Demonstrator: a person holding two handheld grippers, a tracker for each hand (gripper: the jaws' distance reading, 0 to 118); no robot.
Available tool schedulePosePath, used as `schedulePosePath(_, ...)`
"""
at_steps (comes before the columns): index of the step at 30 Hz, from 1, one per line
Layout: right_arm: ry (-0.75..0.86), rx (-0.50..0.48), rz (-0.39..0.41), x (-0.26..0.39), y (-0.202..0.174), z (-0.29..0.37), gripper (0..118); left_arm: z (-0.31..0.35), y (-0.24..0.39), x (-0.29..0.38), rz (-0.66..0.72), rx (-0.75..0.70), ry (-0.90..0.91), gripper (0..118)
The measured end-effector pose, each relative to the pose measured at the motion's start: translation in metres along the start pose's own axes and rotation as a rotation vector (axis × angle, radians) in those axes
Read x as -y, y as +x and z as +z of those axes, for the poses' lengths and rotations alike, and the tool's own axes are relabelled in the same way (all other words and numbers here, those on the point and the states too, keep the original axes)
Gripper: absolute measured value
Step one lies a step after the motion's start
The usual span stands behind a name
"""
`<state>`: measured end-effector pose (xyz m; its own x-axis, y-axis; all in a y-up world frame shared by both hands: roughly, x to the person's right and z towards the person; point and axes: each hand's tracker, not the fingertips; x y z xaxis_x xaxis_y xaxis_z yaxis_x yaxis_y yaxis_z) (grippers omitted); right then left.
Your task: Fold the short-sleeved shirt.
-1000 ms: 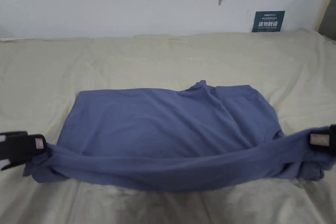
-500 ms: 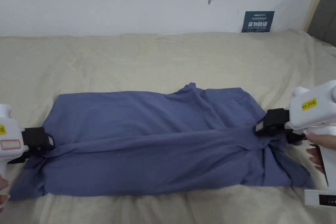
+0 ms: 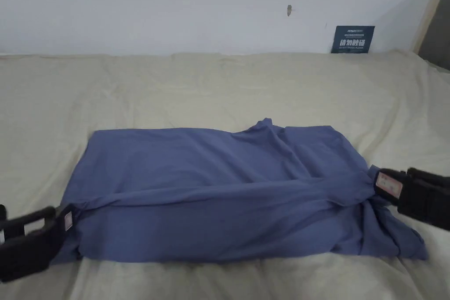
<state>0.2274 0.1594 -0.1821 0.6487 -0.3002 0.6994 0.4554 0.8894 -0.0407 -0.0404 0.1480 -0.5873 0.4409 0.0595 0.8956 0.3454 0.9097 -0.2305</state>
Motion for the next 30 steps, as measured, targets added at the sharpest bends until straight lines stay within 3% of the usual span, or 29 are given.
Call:
schedulePosePath(2,0.046,0.029,0.058,0.014,-0.017,0.014,0,0.021,0.009,0.014,-0.018,-0.026,0.023,4)
schedulePosePath(3,0.075,0.062,0.067,0.021,-0.023,0.022,0,0.031,0.011,0.021,-0.013,-0.028,0.029,0)
schedulePosePath(6,0.171,-0.006,0.003,0.038,-0.032,0.045,0,0.058,0.01,0.037,0.041,0.0,0.104,0)
schedulePosePath(9,0.2,0.048,0.011,0.045,-0.032,0.055,0,0.073,0.015,0.037,0.003,-0.071,0.157,0)
schedulePosePath(14,0.189,0.061,0.011,0.041,-0.03,0.055,0,0.072,0.006,0.01,0.02,-0.042,0.187,0)
schedulePosePath(16,0.188,0.074,0.013,0.039,-0.03,0.052,0,0.041,-0.007,-0.012,0.02,-0.047,0.051,0)
schedulePosePath(20,0.147,0.014,-0.065,0.033,-0.035,0.043,0,-0.047,-0.042,-0.038,0.037,-0.034,-0.276,0)
schedulePosePath(22,0.093,0.003,-0.08,0.032,-0.043,0.039,0,-0.082,-0.052,-0.041,0.07,-0.064,-0.328,0)
schedulePosePath(23,0.093,0.001,-0.074,0.034,-0.045,0.038,0,-0.097,-0.057,-0.041,0.055,-0.081,-0.366,5)
schedulePosePath(24,0.081,-0.009,-0.066,0.035,-0.047,0.037,0,-0.11,-0.06,-0.039,0.031,-0.086,-0.41,26)
schedulePosePath(26,0.053,-0.028,-0.033,0.036,-0.053,0.035,0,-0.134,-0.06,-0.029,-0.049,-0.135,-0.481,85)
schedulePosePath(27,0.038,-0.024,-0.017,0.036,-0.056,0.034,0,-0.144,-0.06,-0.024,-0.078,-0.151,-0.53,107)
schedulePosePath(30,0.003,0.004,0.007,0.036,-0.06,0.031,0,-0.163,-0.055,-0.009,-0.101,-0.173,-0.643,109)
